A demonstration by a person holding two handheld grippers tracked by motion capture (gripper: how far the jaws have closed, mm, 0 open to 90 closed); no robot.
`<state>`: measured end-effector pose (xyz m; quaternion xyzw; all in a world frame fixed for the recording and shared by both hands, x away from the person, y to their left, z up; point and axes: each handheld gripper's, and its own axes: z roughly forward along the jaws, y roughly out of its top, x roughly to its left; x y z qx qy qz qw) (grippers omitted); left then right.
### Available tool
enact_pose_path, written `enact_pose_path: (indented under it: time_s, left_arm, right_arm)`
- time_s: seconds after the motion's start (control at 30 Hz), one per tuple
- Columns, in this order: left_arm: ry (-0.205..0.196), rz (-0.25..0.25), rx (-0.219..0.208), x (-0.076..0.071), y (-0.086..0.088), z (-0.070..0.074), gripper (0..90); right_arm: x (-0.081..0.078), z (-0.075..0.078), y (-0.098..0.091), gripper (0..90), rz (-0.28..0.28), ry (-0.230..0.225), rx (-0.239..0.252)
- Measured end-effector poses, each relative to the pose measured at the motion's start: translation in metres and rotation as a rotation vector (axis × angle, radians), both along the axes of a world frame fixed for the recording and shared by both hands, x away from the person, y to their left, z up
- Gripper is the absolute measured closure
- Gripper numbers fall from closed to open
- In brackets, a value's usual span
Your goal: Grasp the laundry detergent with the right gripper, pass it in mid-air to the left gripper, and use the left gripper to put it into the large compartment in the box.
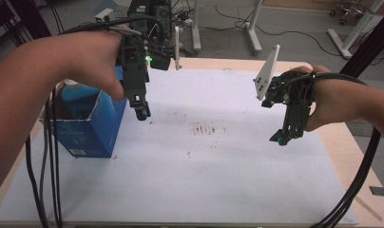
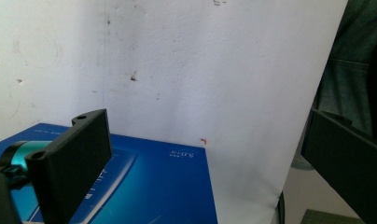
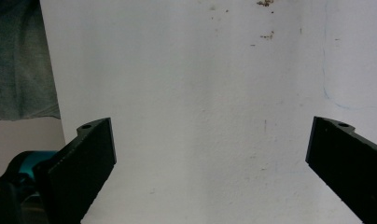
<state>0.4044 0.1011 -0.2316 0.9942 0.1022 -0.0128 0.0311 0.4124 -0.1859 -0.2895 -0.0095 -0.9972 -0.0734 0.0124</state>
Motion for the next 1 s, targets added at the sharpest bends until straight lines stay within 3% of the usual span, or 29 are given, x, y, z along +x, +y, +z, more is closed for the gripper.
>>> enact_pose_path:
  time_s: [1.0]
  left_arm:
    - [0.007, -0.020, 0.024, 0.0032, -0.0067, -0.0073, 1.7]
  right_arm:
    - [0.0054, -0.0090, -0.0048, 0.6, -0.008, 0.007, -0.017]
